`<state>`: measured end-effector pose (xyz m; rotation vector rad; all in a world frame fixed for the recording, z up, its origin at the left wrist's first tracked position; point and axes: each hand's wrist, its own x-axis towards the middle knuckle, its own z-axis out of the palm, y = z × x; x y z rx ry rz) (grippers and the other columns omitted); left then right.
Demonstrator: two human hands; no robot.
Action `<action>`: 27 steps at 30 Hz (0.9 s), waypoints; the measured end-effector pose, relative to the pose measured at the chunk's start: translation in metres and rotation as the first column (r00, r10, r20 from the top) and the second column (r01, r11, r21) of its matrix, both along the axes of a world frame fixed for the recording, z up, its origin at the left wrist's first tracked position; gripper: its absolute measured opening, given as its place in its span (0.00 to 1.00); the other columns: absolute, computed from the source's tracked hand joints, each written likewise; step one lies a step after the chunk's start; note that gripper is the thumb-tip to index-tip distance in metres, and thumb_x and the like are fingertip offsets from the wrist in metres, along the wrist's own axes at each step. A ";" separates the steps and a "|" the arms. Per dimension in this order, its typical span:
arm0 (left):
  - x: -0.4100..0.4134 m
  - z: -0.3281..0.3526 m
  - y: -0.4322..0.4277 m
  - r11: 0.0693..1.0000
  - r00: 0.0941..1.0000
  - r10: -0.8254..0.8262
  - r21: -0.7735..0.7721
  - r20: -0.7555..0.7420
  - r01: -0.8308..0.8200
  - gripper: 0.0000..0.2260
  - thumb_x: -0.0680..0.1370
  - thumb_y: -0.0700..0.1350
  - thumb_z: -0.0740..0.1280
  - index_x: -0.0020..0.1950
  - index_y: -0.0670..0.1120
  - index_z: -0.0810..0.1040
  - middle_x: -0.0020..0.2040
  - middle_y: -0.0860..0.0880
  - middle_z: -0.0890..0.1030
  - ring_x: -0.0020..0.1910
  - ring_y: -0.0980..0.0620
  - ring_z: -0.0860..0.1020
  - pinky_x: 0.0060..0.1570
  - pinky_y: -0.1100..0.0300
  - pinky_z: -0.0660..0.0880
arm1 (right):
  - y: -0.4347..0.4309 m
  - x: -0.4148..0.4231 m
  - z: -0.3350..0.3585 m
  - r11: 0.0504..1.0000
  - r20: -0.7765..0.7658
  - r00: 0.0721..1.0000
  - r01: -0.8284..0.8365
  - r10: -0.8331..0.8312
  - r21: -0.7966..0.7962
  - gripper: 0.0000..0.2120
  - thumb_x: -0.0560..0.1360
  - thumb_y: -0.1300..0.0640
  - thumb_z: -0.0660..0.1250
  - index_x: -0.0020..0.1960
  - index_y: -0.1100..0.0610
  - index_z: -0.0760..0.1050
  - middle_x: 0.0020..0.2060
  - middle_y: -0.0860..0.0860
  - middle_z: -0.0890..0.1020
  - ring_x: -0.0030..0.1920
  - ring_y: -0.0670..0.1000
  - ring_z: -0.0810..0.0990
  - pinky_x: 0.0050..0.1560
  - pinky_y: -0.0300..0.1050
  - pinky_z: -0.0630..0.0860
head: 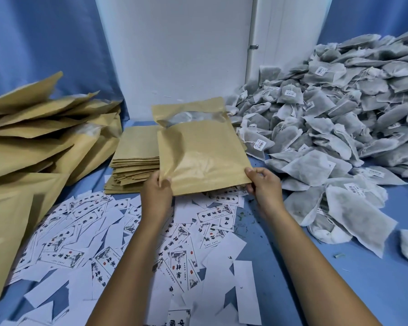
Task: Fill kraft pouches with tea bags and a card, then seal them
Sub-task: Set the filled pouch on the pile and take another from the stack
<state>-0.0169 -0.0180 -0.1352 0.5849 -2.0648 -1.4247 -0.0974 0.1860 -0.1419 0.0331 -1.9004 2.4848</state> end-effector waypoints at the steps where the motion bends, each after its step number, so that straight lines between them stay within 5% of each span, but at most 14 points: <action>1: 0.000 0.000 -0.004 0.999 0.999 0.048 -0.003 -0.008 -0.048 0.10 0.81 0.43 0.61 0.58 0.41 0.77 0.49 0.45 0.81 0.44 0.47 0.78 0.39 0.58 0.71 | -0.001 0.000 0.001 0.999 -0.013 0.999 -0.039 0.040 0.026 0.05 0.78 0.62 0.63 0.44 0.62 0.71 0.20 0.48 0.75 0.19 0.43 0.68 0.24 0.34 0.65; 5: 0.002 0.005 -0.010 0.989 0.988 0.140 0.063 -0.065 -0.136 0.12 0.80 0.44 0.63 0.60 0.40 0.77 0.53 0.47 0.81 0.49 0.49 0.78 0.47 0.57 0.73 | -0.011 0.007 0.006 0.959 0.020 0.984 -0.175 0.175 0.224 0.08 0.81 0.63 0.55 0.54 0.58 0.72 0.18 0.51 0.76 0.16 0.47 0.69 0.18 0.32 0.64; 8: 0.001 0.014 -0.008 0.970 0.975 0.184 0.182 -0.124 -0.160 0.14 0.80 0.43 0.63 0.65 0.41 0.75 0.60 0.47 0.79 0.58 0.50 0.76 0.56 0.60 0.72 | -0.019 0.007 0.012 0.966 0.005 0.983 -0.182 0.185 0.184 0.16 0.82 0.65 0.53 0.66 0.55 0.69 0.22 0.52 0.79 0.17 0.48 0.74 0.18 0.35 0.69; 12: -0.006 0.047 -0.017 0.974 0.961 0.206 0.135 -0.182 -0.183 0.12 0.80 0.42 0.63 0.63 0.42 0.76 0.51 0.53 0.77 0.53 0.54 0.75 0.42 0.77 0.66 | -0.039 -0.002 0.028 0.989 0.023 0.991 -0.132 0.131 0.065 0.18 0.82 0.65 0.52 0.69 0.56 0.68 0.54 0.64 0.77 0.21 0.50 0.77 0.21 0.38 0.74; 16: 0.001 0.080 -0.058 0.973 0.960 0.218 0.116 -0.176 -0.200 0.13 0.80 0.43 0.63 0.63 0.42 0.77 0.56 0.47 0.80 0.55 0.48 0.78 0.53 0.62 0.73 | -0.083 -0.007 0.050 0.986 0.044 0.987 -0.152 0.155 -0.072 0.20 0.82 0.65 0.54 0.73 0.58 0.64 0.59 0.62 0.73 0.19 0.48 0.75 0.18 0.35 0.69; 19: 0.019 0.089 -0.103 0.968 0.950 0.251 0.048 -0.186 -0.246 0.07 0.78 0.41 0.62 0.48 0.44 0.80 0.42 0.47 0.81 0.44 0.46 0.78 0.40 0.63 0.71 | -0.128 0.003 0.062 0.972 0.043 0.974 -0.217 0.222 -0.085 0.20 0.81 0.66 0.54 0.72 0.57 0.65 0.54 0.59 0.77 0.18 0.47 0.73 0.17 0.34 0.65; 24: 0.064 0.079 -0.180 0.923 0.913 0.381 0.121 -0.147 -0.366 0.09 0.79 0.40 0.59 0.51 0.42 0.79 0.49 0.37 0.81 0.46 0.37 0.78 0.44 0.51 0.74 | -0.213 0.036 0.075 0.928 -0.021 0.937 -0.349 0.350 -0.132 0.18 0.81 0.67 0.53 0.63 0.49 0.70 0.37 0.55 0.79 0.17 0.47 0.70 0.16 0.32 0.60; 27: 0.093 0.094 -0.218 0.890 0.855 0.457 0.136 -0.246 -0.436 0.09 0.78 0.40 0.59 0.44 0.45 0.78 0.43 0.39 0.80 0.41 0.38 0.76 0.40 0.49 0.74 | -0.268 0.051 0.091 0.873 -0.058 0.896 -0.442 0.440 -0.209 0.15 0.82 0.65 0.53 0.65 0.56 0.70 0.35 0.55 0.79 0.18 0.47 0.71 0.17 0.34 0.62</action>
